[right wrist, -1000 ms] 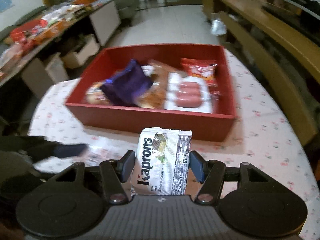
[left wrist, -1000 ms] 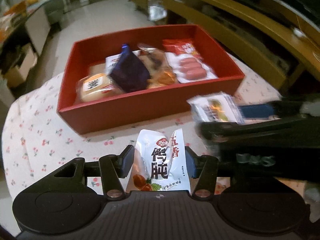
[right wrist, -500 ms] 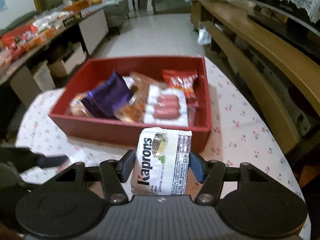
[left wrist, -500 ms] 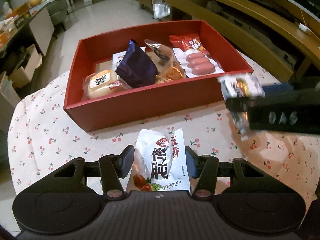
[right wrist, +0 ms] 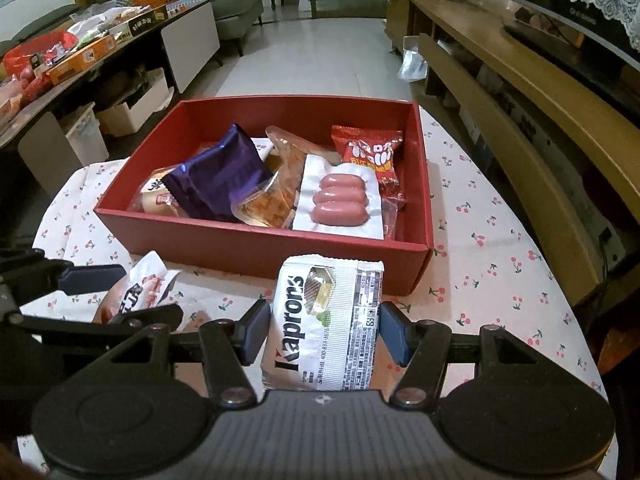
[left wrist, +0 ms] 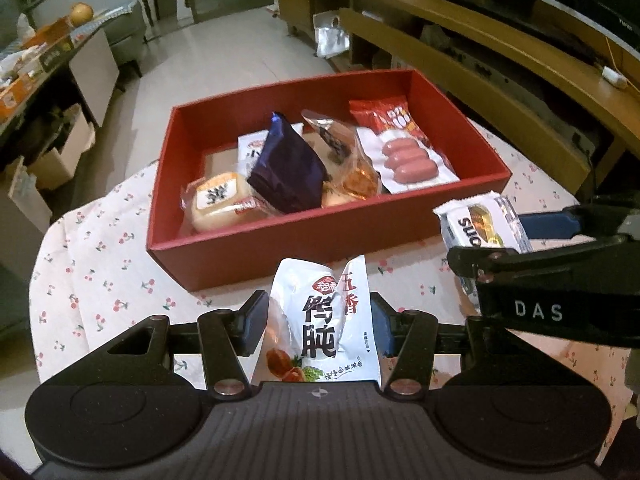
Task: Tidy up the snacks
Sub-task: 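Lift the duck-neck bag with left tool while right tool lifts Kaprons bag toward box, then lower both bags into the red box and open both tools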
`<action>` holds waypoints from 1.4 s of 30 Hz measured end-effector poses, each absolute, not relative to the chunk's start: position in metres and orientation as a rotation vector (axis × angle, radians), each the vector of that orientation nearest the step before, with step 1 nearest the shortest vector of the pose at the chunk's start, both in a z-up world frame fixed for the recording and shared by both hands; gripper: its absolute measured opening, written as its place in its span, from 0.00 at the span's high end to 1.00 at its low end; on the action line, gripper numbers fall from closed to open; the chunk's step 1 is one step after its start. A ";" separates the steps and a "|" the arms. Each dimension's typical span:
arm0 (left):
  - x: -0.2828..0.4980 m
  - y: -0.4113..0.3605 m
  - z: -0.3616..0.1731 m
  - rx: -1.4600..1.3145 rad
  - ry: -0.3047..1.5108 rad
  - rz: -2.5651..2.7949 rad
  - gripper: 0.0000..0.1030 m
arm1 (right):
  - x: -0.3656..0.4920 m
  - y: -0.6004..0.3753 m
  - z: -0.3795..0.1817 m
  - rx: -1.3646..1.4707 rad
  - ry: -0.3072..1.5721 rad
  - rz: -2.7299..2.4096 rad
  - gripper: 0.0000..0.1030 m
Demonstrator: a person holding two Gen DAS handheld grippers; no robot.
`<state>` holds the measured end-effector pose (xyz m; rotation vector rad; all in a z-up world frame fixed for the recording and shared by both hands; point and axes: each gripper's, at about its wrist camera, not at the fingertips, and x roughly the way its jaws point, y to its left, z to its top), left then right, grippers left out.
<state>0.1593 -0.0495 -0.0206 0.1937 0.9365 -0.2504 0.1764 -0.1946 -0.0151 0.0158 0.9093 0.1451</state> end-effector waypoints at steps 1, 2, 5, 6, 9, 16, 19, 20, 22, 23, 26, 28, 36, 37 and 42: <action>0.160 -0.048 -0.019 0.188 0.932 -0.248 0.41 | 0.177 -0.194 -0.015 0.016 0.908 0.146 0.33; 0.161 -0.048 -0.017 0.184 0.929 -0.247 0.41 | 0.177 -0.194 -0.014 0.018 0.906 0.147 0.33; 0.164 -0.046 -0.014 0.175 0.920 -0.244 0.41 | 0.178 -0.193 -0.010 0.022 0.893 0.147 0.33; 0.165 -0.045 -0.012 0.172 0.918 -0.243 0.41 | 0.179 -0.193 -0.008 0.024 0.888 0.147 0.33; 0.168 -0.044 -0.008 0.163 0.906 -0.240 0.41 | 0.183 -0.193 -0.004 0.029 0.878 0.147 0.33; 0.178 -0.043 0.004 0.147 0.871 -0.227 0.41 | 0.193 -0.195 0.007 0.053 0.843 0.144 0.33; 0.185 -0.043 0.010 0.142 0.854 -0.220 0.41 | 0.199 -0.196 0.011 0.064 0.831 0.141 0.33; 0.187 -0.044 0.011 0.141 0.850 -0.218 0.41 | 0.201 -0.197 0.012 0.068 0.828 0.139 0.33; 0.192 -0.044 0.013 0.141 0.842 -0.214 0.41 | 0.205 -0.198 0.014 0.076 0.822 0.135 0.33; 0.194 -0.044 0.013 0.140 0.840 -0.212 0.41 | 0.207 -0.199 0.015 0.081 0.818 0.133 0.33; 0.201 -0.045 0.014 0.139 0.835 -0.204 0.41 | 0.213 -0.200 0.018 0.092 0.807 0.131 0.33; 0.205 -0.045 0.014 0.138 0.832 -0.197 0.41 | 0.217 -0.199 0.019 0.093 0.800 0.131 0.33; 0.225 -0.045 0.012 0.137 0.832 -0.178 0.41 | 0.243 -0.199 0.019 0.097 0.790 0.115 0.33; 0.227 -0.046 0.012 0.138 0.831 -0.175 0.41 | 0.247 -0.199 0.018 0.098 0.792 0.111 0.33; 0.245 -0.047 0.007 0.136 0.836 -0.151 0.41 | 0.263 -0.205 0.010 0.114 0.810 0.095 0.33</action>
